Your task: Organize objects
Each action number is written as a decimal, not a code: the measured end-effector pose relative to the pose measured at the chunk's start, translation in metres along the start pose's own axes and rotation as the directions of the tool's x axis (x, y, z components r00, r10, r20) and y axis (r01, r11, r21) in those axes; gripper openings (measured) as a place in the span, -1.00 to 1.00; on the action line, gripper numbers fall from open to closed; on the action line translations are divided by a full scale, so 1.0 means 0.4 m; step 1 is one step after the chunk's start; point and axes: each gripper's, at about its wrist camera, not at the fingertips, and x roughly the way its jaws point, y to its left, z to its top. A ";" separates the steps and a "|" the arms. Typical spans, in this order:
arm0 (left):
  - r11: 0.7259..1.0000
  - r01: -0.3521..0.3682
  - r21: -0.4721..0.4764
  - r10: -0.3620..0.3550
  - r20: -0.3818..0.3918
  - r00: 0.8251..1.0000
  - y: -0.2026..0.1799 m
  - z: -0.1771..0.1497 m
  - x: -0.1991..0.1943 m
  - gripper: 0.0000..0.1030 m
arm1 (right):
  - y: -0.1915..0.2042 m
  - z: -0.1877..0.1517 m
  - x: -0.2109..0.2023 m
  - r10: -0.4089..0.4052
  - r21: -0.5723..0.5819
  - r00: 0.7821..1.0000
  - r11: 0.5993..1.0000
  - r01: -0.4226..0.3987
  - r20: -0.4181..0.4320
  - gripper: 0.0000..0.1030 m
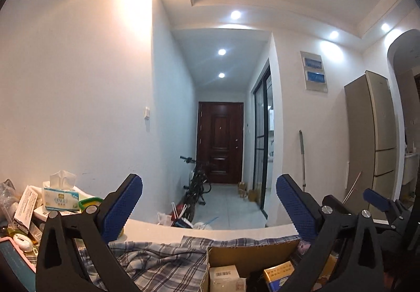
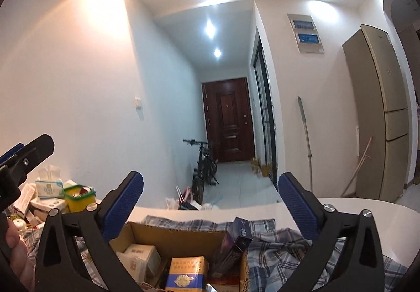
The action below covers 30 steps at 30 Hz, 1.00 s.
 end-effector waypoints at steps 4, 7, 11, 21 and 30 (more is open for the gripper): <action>1.000 0.001 0.007 -0.001 0.015 1.000 -0.005 0.007 -0.012 1.00 | 0.004 0.001 -0.009 0.005 0.010 0.999 1.000 -0.005 0.033 0.99; 1.000 0.002 -0.002 -0.002 0.026 1.000 -0.002 0.014 -0.021 1.00 | 0.000 0.004 -0.018 -0.017 0.012 0.998 1.000 0.016 0.062 0.99; 1.000 0.003 -0.008 -0.003 0.044 0.999 0.000 0.028 -0.031 1.00 | -0.007 0.010 -0.025 -0.014 0.030 0.997 0.999 0.011 0.079 0.99; 0.993 -0.012 -0.117 0.017 0.037 0.999 0.048 0.042 -0.039 1.00 | -0.007 0.012 -0.030 -0.003 0.036 0.996 0.999 0.000 0.093 0.99; 0.994 -0.014 -0.111 0.016 0.018 1.000 0.056 0.037 -0.050 1.00 | 0.002 0.008 -0.048 -0.004 0.016 0.993 1.000 0.002 0.117 0.99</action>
